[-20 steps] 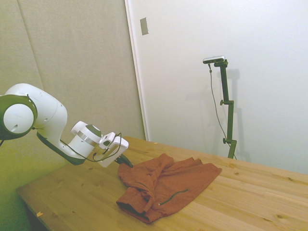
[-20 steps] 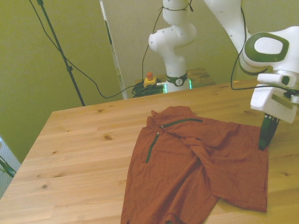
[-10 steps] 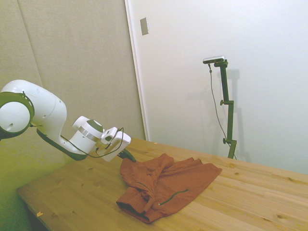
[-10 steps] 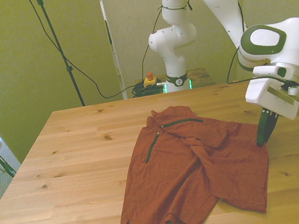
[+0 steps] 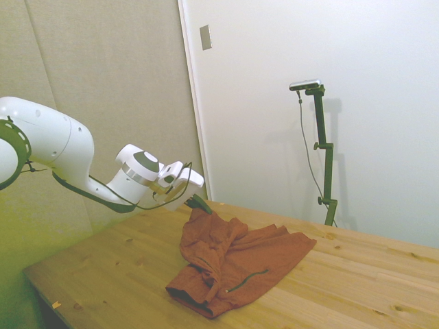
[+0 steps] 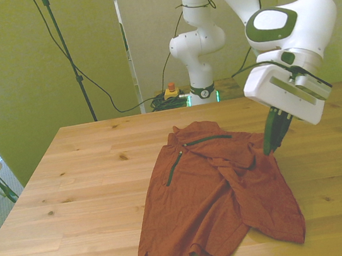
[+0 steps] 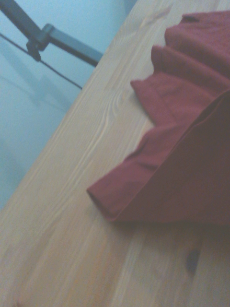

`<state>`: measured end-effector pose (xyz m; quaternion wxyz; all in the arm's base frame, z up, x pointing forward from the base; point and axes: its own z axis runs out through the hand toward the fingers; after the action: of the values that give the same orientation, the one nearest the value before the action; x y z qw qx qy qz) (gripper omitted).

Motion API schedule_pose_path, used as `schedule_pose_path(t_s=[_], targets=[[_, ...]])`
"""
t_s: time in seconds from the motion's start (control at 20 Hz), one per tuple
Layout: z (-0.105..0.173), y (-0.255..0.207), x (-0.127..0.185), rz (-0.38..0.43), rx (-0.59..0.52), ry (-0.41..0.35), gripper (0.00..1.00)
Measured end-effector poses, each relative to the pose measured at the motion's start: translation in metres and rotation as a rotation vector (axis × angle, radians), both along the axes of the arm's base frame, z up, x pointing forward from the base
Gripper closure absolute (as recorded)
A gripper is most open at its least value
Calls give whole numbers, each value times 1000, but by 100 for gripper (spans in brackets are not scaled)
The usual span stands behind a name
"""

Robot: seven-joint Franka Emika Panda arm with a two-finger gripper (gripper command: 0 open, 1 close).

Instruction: Fold the shorts

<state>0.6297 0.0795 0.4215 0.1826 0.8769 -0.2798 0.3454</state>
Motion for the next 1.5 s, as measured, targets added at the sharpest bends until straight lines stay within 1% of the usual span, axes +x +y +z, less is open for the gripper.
schedule_pose_path(t_s=[0.15,0.3,0.65,1.1,1.15,1.35,1.5], targets=[[13,-43,7,-29,2,-12,100],[17,-82,21,-48,-3,-20,100],[4,-153,65,-74,52,-12,100],[-3,-226,98,-125,105,-17,100],[-4,-234,102,-134,111,-19,0],[-9,-263,116,-157,130,-29,0],[-11,-275,123,-161,135,-33,0]])
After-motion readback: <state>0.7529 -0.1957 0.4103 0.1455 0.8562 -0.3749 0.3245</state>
